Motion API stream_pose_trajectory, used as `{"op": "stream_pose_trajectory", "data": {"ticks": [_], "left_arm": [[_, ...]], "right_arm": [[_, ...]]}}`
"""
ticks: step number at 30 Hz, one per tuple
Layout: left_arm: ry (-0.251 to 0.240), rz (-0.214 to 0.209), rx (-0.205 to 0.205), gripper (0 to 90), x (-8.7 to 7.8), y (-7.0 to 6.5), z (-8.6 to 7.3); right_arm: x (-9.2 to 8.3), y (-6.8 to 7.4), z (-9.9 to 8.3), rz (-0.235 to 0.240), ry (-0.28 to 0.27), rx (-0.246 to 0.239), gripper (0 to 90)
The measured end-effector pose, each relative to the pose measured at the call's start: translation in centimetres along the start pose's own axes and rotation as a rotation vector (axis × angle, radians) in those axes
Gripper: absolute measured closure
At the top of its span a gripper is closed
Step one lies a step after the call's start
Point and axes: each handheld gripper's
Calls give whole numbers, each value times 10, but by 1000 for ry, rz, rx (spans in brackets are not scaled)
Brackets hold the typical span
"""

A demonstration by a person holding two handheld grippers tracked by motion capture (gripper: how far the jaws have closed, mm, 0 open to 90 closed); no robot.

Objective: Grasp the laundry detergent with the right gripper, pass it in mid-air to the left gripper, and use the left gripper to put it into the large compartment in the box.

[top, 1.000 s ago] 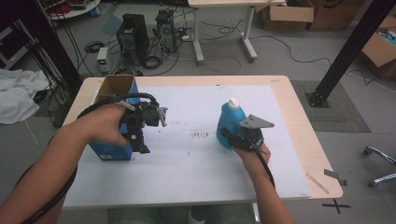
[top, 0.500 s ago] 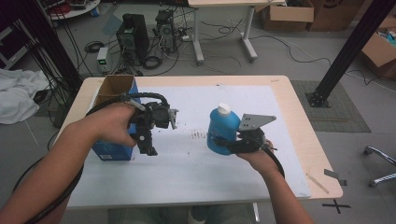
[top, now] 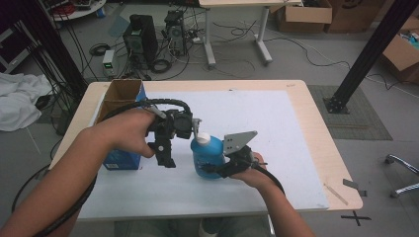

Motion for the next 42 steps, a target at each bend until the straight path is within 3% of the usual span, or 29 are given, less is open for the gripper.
{"op": "stream_pose_trajectory", "data": {"ticks": [8, 17, 29, 34, 38, 42], "left_arm": [[6, -5, 8, 1, 5, -3, 6], [12, 1, -6, 1, 8, -5, 6], [20, 15, -17, 21, 13, -4, 4], [25, 42, -11, 67, 12, -4, 6], [21, 49, 4, 156, 11, -5, 6], [28, 55, 4, 159, 11, -5, 6]], "right_arm": [[32, 11, 11, 55, -24, -8, 449], [51, 19, 30, 83, -58, -10, 450], [58, 23, 36, 82, -53, -10, 449], [57, 23, 37, 79, -55, -5, 449], [57, 22, 37, 77, -54, -4, 449], [57, 22, 37, 72, -57, -3, 449]]}}
Point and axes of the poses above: each handheld gripper's, and its own axes: x roughly forward along the jaws, z roughly out of its top, y roughly to its left, and after that the axes turned 14 degrees about -z, right-handed
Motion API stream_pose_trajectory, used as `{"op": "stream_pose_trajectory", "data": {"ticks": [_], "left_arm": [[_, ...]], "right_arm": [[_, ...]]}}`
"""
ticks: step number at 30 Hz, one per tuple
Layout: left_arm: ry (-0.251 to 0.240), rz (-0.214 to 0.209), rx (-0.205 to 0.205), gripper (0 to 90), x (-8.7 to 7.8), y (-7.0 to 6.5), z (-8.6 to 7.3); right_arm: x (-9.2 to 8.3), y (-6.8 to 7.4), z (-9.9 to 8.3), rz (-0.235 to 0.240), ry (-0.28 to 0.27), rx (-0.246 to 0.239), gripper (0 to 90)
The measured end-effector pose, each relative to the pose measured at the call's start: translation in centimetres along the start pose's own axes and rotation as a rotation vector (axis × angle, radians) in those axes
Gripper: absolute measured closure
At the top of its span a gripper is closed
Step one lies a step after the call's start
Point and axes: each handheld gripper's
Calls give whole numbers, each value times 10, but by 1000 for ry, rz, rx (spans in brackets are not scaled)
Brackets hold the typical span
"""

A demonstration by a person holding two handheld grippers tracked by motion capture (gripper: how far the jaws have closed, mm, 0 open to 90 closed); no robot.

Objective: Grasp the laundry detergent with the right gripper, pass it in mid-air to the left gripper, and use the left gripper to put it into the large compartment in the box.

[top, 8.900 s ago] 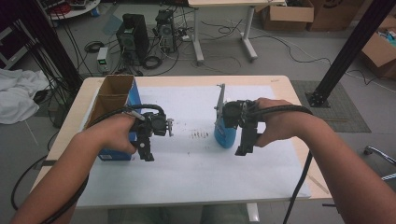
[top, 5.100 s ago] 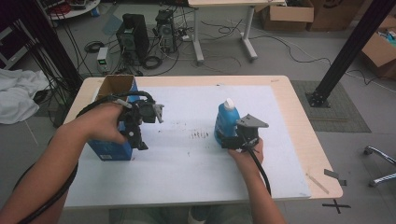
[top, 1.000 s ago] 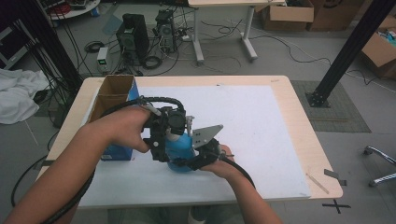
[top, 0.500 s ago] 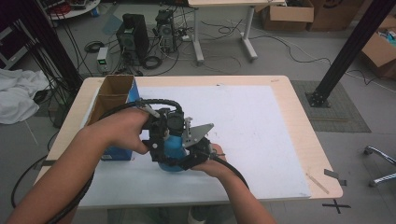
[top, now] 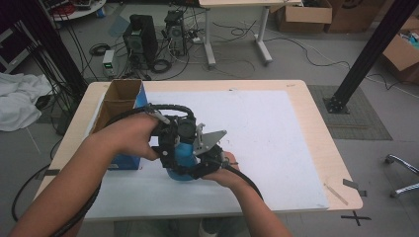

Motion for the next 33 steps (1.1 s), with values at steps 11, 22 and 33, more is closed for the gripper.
{"op": "stream_pose_trajectory", "data": {"ticks": [11, 22, 33], "left_arm": [[36, 4, -25, 229, 3, 2, 0], [37, 20, -24, 279, 4, 4, -2], [48, 22, -19, 334, 4, 3, -1]], "right_arm": [[4, 1, 0, 7, -1, 15, 449], [7, -1, -1, 9, -6, 16, 449], [8, -2, 0, 9, -9, 24, 449]]}}
Point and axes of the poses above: each handheld gripper's, and its own axes: x roughly forward along the jaws, z roughly out of its top, y roughly to its left, and after that the axes turned 14 degrees about -z, right-handed
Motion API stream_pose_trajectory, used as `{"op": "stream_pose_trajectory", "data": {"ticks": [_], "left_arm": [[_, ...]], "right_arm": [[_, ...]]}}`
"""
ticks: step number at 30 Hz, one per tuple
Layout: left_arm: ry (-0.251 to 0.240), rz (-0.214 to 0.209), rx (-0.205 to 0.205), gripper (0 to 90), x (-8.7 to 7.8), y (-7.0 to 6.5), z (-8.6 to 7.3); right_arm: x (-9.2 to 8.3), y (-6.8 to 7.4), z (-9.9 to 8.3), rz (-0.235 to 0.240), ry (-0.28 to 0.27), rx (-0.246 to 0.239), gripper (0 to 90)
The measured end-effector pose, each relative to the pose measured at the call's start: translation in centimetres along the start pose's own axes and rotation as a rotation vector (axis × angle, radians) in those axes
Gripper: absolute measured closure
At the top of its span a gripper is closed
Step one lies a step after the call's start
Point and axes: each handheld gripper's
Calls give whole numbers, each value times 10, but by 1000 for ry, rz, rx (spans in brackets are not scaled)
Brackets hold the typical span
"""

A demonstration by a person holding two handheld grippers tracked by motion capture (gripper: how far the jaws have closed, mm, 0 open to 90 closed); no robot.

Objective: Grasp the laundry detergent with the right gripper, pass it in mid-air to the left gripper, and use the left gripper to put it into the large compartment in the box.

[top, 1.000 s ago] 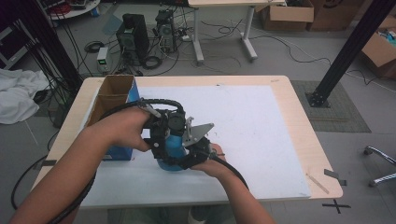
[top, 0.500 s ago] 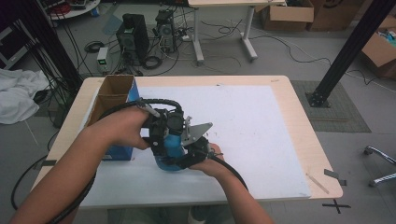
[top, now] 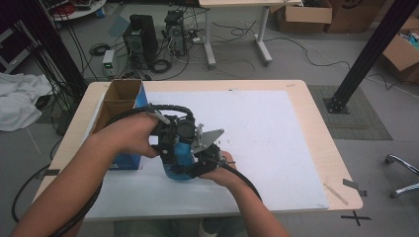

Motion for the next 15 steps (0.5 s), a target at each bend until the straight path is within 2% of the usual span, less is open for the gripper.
{"op": "stream_pose_trajectory", "data": {"ticks": [9, 15], "left_arm": [[-2, 7, -8, 360, 1, -1, -2], [6, -10, -19, 375, 2, 0, -2]], "right_arm": [[2, 1, 1, 3, 3, -2, 449], [4, 2, 1, -4, 19, -15, 449]]}}
Point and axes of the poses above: each handheld gripper's, and its own axes: x roughly forward along the jaws, z roughly out of its top, y roughly to its left, and after that the axes turned 14 degrees about -z, right-handed
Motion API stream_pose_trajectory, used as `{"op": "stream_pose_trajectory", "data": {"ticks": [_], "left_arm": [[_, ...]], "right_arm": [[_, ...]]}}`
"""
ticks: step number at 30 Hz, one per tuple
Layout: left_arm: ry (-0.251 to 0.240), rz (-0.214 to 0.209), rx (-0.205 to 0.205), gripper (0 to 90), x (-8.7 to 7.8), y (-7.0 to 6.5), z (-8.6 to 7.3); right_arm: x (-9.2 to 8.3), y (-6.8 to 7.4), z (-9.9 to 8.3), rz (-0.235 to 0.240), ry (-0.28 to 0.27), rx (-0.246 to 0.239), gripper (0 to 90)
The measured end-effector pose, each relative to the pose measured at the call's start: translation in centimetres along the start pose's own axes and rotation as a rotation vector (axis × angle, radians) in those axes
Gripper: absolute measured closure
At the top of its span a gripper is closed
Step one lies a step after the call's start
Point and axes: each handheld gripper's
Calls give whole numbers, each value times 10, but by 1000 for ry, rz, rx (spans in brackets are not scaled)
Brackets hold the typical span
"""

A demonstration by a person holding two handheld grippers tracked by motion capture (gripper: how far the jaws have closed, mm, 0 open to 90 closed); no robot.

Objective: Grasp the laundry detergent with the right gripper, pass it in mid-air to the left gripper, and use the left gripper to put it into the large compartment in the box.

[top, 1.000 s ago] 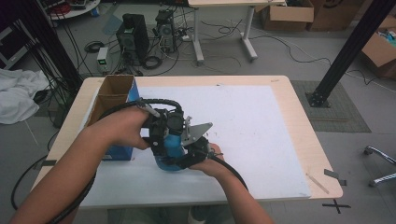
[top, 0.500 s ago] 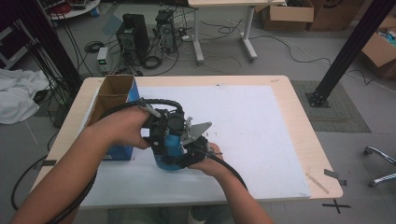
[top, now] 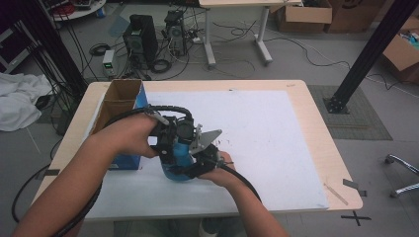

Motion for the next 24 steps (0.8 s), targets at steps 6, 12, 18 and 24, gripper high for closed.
{"op": "stream_pose_trajectory", "data": {"ticks": [6, 12, 18, 24], "left_arm": [[19, -17, -3, 382, 1, 2, 0], [14, 12, -11, 383, -4, -2, 0], [25, 22, -11, 384, -9, -4, 2], [18, 22, -24, 384, -13, -4, 3]], "right_arm": [[1, 2, 0, 2, 13, 17, 442], [-2, 0, 1, -10, -16, -4, 436], [-6, 0, 3, -34, -39, -5, 430], [-9, 0, 1, -42, -48, 17, 417]]}}
Point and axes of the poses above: each handheld gripper's, and its own axes: x roughly forward along the jaws, z roughly out of its top, y roughly to its left, and after that the axes turned 14 degrees about -z, right-handed
